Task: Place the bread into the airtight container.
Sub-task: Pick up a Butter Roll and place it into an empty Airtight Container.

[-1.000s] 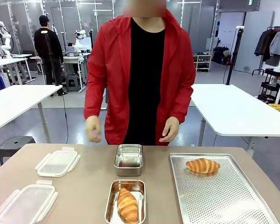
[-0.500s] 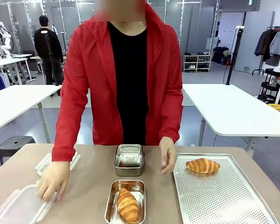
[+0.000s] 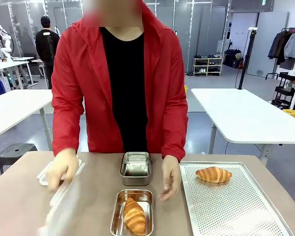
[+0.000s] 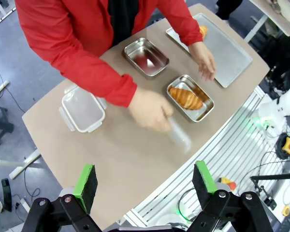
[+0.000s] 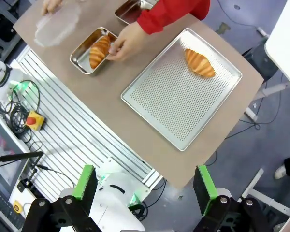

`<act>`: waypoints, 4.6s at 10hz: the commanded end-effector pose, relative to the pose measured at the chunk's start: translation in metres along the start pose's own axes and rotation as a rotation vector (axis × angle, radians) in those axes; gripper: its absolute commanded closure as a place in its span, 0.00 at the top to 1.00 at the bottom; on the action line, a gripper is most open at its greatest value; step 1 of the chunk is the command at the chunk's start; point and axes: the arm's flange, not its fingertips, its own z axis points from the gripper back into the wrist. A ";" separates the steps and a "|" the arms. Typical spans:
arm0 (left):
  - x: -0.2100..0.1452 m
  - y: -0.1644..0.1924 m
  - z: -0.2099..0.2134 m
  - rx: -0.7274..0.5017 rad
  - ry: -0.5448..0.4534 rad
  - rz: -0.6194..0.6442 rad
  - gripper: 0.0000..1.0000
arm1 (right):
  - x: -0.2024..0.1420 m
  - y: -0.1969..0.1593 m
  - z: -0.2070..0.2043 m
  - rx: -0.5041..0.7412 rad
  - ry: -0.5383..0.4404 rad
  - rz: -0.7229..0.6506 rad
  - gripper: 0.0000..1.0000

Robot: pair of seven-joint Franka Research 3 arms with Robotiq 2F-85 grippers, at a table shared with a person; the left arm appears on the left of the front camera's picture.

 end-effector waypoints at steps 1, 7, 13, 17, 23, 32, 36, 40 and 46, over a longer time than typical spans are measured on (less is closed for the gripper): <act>0.001 -0.001 0.001 -0.013 -0.005 -0.011 1.00 | 0.003 0.000 0.001 -0.001 -0.003 -0.005 1.00; 0.001 -0.001 0.001 -0.013 -0.005 -0.011 1.00 | 0.003 0.000 0.001 -0.001 -0.003 -0.005 1.00; 0.001 -0.001 0.001 -0.013 -0.005 -0.011 1.00 | 0.000 0.000 0.000 0.000 0.000 -0.001 1.00; 0.001 -0.001 0.001 -0.013 -0.005 -0.011 1.00 | 0.061 -0.042 -0.141 0.213 -0.137 0.342 1.00; 0.001 -0.001 0.001 -0.013 -0.005 -0.011 1.00 | 0.014 -0.112 -0.171 0.208 -0.250 0.423 1.00; 0.001 -0.001 0.001 -0.013 -0.005 -0.011 1.00 | -0.195 -0.222 -0.060 0.052 -0.368 0.202 1.00; 0.001 -0.001 0.001 -0.013 -0.005 -0.011 1.00 | -0.195 -0.222 -0.060 0.052 -0.368 0.202 1.00; 0.001 -0.001 0.001 -0.013 -0.005 -0.011 1.00 | -0.195 -0.222 -0.060 0.052 -0.368 0.202 1.00; 0.001 -0.001 0.001 -0.013 -0.005 -0.011 1.00 | -0.082 -0.190 -0.116 0.003 -0.127 0.592 1.00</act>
